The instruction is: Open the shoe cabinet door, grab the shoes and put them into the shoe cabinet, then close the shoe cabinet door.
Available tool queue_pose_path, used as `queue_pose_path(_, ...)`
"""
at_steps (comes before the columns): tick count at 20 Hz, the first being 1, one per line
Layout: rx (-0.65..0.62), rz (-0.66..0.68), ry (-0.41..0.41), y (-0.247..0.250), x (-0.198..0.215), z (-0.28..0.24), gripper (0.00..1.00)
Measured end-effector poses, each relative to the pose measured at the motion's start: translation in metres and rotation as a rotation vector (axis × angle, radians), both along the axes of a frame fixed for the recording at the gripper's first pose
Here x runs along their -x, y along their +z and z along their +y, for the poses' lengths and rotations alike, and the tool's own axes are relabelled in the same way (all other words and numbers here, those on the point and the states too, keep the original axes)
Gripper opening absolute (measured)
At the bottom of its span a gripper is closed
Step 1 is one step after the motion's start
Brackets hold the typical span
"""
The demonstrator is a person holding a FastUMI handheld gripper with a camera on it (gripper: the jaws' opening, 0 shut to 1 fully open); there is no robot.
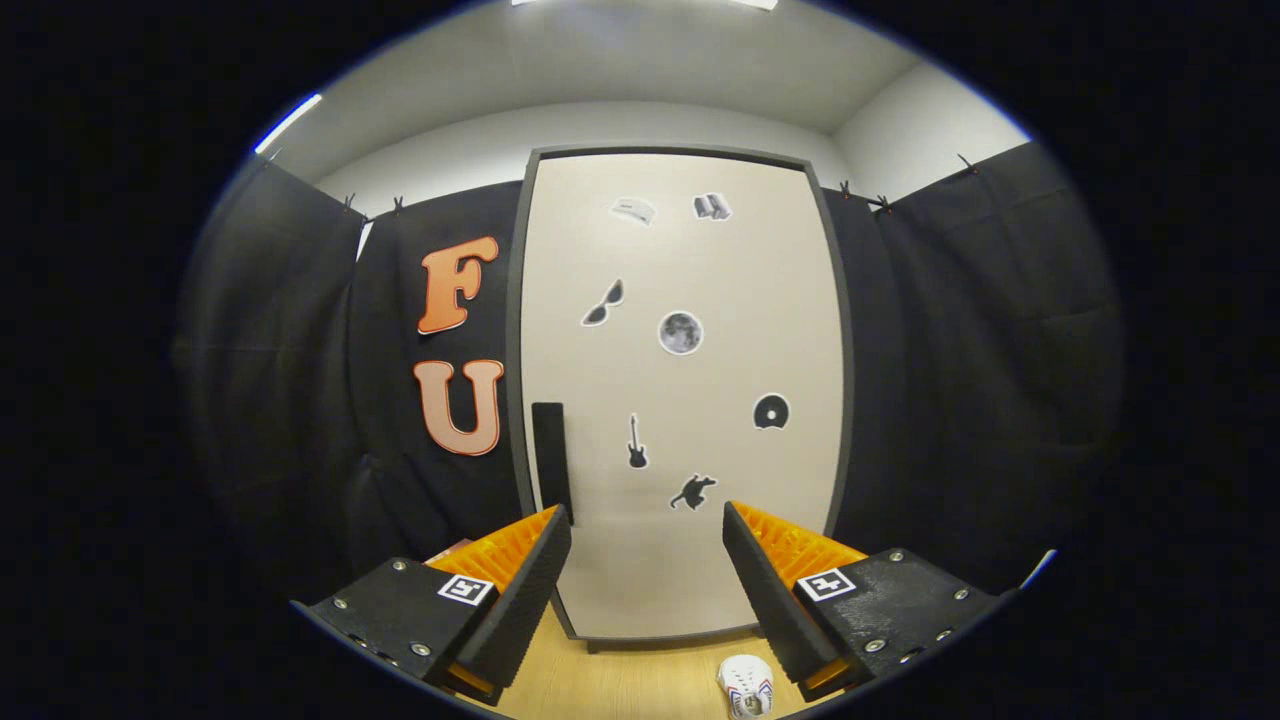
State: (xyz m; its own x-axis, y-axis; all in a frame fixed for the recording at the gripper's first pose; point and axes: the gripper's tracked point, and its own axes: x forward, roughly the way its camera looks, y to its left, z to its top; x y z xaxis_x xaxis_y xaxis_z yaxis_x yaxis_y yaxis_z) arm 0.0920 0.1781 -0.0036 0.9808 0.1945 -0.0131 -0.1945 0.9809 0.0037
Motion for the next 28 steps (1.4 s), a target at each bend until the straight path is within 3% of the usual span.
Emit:
queue_pose_path(6,-0.014,0.035,0.033,-0.003,-0.059,0.066,0.95)
queue_pose_path(11,0.037,0.096,0.018,-0.024,-0.104,0.089,0.91)
queue_pose_path(13,0.017,0.13,0.026,-0.035,-0.112,0.096,0.84)
queue_pose_path(14,0.008,0.139,0.021,-0.04,-0.114,0.097,0.74)
queue_pose_path(15,-0.002,0.14,0.022,-0.043,-0.114,0.097,0.67)
queue_pose_path(17,0.013,0.121,0.035,-0.043,-0.112,0.098,0.38)
queue_pose_path(28,-0.009,0.097,0.144,-0.035,-0.045,0.066,0.28)
